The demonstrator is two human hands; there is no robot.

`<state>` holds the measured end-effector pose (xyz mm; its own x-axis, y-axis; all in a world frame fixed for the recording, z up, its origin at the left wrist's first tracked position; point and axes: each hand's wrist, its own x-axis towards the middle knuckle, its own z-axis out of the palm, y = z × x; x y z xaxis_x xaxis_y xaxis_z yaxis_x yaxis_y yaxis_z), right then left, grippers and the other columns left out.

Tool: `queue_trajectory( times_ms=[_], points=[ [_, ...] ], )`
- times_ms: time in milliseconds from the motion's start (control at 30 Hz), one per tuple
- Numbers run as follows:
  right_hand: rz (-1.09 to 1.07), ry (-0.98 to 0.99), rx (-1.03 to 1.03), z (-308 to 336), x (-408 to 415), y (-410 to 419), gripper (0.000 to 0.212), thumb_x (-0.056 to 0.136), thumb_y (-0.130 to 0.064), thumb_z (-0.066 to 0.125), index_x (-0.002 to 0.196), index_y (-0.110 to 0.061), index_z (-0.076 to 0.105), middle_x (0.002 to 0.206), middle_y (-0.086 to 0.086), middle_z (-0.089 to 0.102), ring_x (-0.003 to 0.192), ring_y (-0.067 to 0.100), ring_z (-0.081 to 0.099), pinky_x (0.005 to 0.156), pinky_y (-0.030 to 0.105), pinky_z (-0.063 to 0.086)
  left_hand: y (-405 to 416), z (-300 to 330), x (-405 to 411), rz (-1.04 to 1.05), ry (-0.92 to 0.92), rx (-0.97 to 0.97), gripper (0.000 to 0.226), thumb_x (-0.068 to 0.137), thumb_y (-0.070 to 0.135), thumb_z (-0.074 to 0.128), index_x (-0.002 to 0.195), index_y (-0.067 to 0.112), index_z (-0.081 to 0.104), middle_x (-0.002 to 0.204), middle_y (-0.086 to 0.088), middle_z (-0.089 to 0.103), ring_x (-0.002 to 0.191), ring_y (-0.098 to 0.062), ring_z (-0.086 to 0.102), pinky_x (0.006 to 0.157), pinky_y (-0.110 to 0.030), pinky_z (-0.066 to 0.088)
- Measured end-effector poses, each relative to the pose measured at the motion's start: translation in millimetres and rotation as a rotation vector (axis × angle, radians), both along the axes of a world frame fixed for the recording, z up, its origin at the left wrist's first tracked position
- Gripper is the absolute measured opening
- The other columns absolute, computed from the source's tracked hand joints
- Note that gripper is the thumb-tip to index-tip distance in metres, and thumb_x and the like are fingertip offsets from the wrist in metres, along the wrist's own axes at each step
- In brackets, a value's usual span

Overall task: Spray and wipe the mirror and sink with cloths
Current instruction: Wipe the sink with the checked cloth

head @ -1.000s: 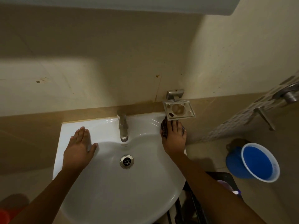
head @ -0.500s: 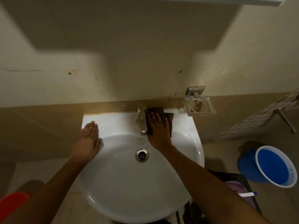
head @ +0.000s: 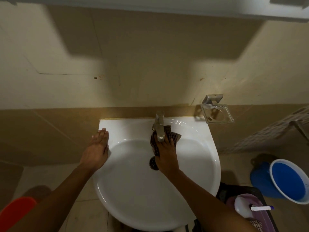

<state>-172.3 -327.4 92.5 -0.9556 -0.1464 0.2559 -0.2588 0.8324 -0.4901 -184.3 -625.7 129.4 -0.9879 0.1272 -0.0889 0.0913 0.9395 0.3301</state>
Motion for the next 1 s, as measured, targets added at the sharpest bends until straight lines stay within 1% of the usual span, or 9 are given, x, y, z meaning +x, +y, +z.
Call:
queue_trajectory(
  times_ms=[133,267,433,533,633,733,867,933,1000],
  points=[
    [0.147,0.055,0.159,-4.1,0.1,-25.2,0.061,0.088,-0.019,0.048,0.149,-0.011,0.042,0.155,0.007,0.042,0.149,0.026,0.027,0.121,0.056,0.019,-2.0,-1.3,-0.7,-0.017,0.007,0.001,0.074,0.088,0.036,0.015,0.148,-0.002,0.035,0.157,-0.02,0.029,0.147,-0.034,0.027,0.119,-0.042,0.016],
    [0.196,0.063,0.259,0.2,-24.0,-54.5,0.063,0.092,-0.032,0.057,0.15,-0.011,0.041,0.154,0.009,0.043,0.147,0.03,0.032,0.117,0.053,0.029,-5.4,-1.2,-1.7,-0.05,0.003,0.006,0.076,0.087,0.038,0.013,0.149,-0.001,0.035,0.157,-0.021,0.029,0.147,-0.035,0.027,0.119,-0.043,0.017],
    [-0.013,0.029,0.295,6.6,-45.8,-79.4,0.072,0.096,-0.053,0.039,0.147,-0.001,0.042,0.15,0.018,0.047,0.141,0.033,0.041,0.118,0.047,0.032,-12.3,-3.6,-3.8,-0.073,-0.011,0.009,0.075,0.088,0.039,0.012,0.151,0.003,0.03,0.16,-0.017,0.025,0.149,-0.03,0.023,0.121,-0.04,0.014],
    [-0.151,0.019,0.301,3.9,-40.0,-95.2,0.071,0.097,-0.051,0.037,0.147,-0.001,0.041,0.148,0.02,0.048,0.139,0.035,0.043,0.118,0.046,0.028,-13.7,-4.8,-2.0,-0.067,-0.009,0.017,0.068,0.092,0.033,0.018,0.153,0.005,0.027,0.162,-0.014,0.02,0.151,-0.027,0.017,0.121,-0.037,0.008],
    [-0.194,-0.012,0.269,8.2,-43.0,-110.8,0.068,0.097,-0.048,0.037,0.145,0.0,0.044,0.145,0.02,0.05,0.137,0.036,0.045,0.118,0.05,0.03,-17.2,-6.2,5.8,-0.041,0.009,0.067,0.072,0.092,0.04,0.012,0.154,0.006,0.021,0.162,-0.007,0.009,0.151,-0.023,0.009,0.12,-0.035,0.003],
    [-0.093,-0.034,0.233,6.8,-39.0,-135.1,0.068,0.099,-0.048,0.034,0.149,-0.002,0.039,0.151,0.019,0.044,0.142,0.034,0.039,0.12,0.05,0.024,-20.6,-10.5,18.0,0.028,0.007,0.146,0.071,0.094,0.042,0.014,0.154,0.005,0.016,0.161,-0.006,0.006,0.15,-0.022,0.008,0.121,-0.036,0.006],
    [0.201,-0.018,0.183,1.4,-24.9,-174.3,0.068,0.098,-0.05,0.031,0.154,-0.011,0.03,0.161,0.009,0.031,0.151,0.026,0.022,0.121,0.046,0.003,-25.2,-12.7,32.1,0.106,-0.023,0.238,0.064,0.099,0.039,0.019,0.155,0.006,0.016,0.162,-0.011,0.015,0.151,-0.022,0.013,0.121,-0.033,0.006],
    [0.261,0.015,0.204,4.8,-34.6,-183.3,0.065,0.097,-0.05,0.036,0.153,-0.017,0.034,0.159,0.005,0.035,0.149,0.024,0.027,0.121,0.048,0.002,-28.7,-10.7,37.0,0.13,-0.031,0.278,0.061,0.099,0.033,0.023,0.154,0.006,0.019,0.161,-0.012,0.02,0.15,-0.023,0.018,0.12,-0.031,0.006],
    [0.237,0.02,0.27,10.8,-48.4,-189.0,0.064,0.096,-0.053,0.038,0.151,-0.02,0.038,0.156,0.003,0.041,0.147,0.023,0.031,0.118,0.059,0.002,-33.4,-9.7,41.1,0.122,-0.05,0.293,0.061,0.097,0.028,0.025,0.154,0.006,0.022,0.161,-0.012,0.023,0.15,-0.024,0.021,0.12,-0.028,0.006]
  ],
)
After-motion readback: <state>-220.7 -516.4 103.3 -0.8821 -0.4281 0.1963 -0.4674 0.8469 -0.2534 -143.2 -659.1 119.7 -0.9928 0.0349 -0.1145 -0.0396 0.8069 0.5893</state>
